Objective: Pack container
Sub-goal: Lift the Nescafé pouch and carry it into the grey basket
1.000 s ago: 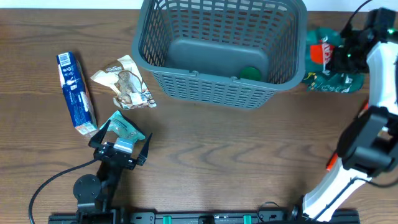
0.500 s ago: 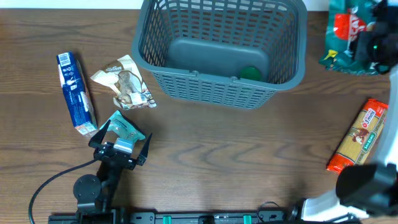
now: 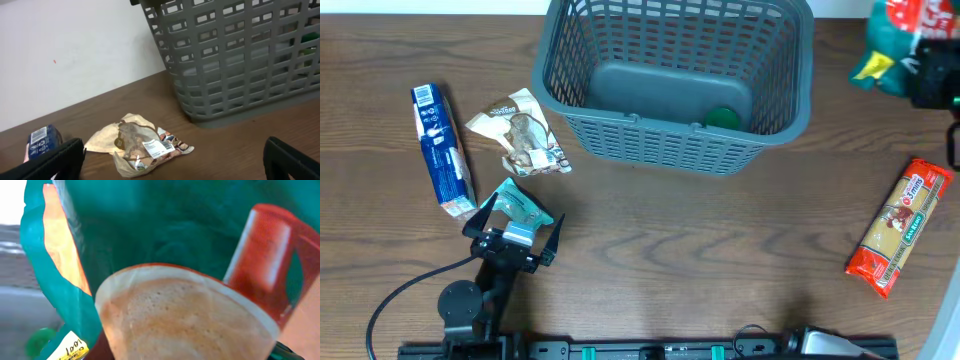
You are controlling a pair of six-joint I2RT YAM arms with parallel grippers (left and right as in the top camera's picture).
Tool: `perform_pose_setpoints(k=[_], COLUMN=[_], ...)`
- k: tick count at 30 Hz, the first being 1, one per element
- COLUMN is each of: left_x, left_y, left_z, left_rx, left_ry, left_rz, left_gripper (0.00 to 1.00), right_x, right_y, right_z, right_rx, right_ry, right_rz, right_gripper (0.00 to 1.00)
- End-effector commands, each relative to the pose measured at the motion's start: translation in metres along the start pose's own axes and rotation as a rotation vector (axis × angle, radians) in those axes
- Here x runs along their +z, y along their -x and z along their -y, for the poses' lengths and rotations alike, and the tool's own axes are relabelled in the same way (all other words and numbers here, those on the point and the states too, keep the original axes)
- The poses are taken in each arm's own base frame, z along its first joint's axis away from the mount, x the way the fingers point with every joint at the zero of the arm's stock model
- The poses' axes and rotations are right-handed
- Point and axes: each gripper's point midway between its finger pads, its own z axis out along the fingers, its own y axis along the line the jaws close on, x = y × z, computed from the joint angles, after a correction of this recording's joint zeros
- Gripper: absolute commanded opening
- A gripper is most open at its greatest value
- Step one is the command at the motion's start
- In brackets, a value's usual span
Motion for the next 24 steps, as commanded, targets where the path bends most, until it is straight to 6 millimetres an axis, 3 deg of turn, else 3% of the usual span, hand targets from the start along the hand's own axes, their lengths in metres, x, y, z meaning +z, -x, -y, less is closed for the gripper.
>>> perform_pose_setpoints(k=[1, 8, 12, 18, 24], left_x=[0.001, 0.001, 0.001, 0.001, 0.001], left_y=[-0.015, -0.015, -0.015, -0.015, -0.015], left_z=[0.008, 0.008, 0.008, 0.008, 0.008], left_rx=[-0.008, -0.008, -0.008, -0.008, -0.008], left_ry=[-0.034, -0.034, -0.034, -0.034, -0.034], left_rz=[-0.041, -0.041, -0.041, -0.041, -0.041], left_gripper=[0.99, 0.99, 0.99, 0.99, 0.99], right_x=[-0.012, -0.029, -0.035, -0.015, 0.021], right_y=[0.022, 0.038, 0.035, 0.012, -0.030], right_z=[-0.044, -0.131, -0.174, -0.207, -0.228], right_rx=[-0.082, -0.215, -0.303, -0.352, -0.406], right_ry=[0.146, 0.379, 0.474, 0.520, 0.557], right_rz=[0.085, 0.173, 0.185, 0.087, -0.093], right_gripper=[0.01, 0.01, 0.01, 0.01, 0.01])
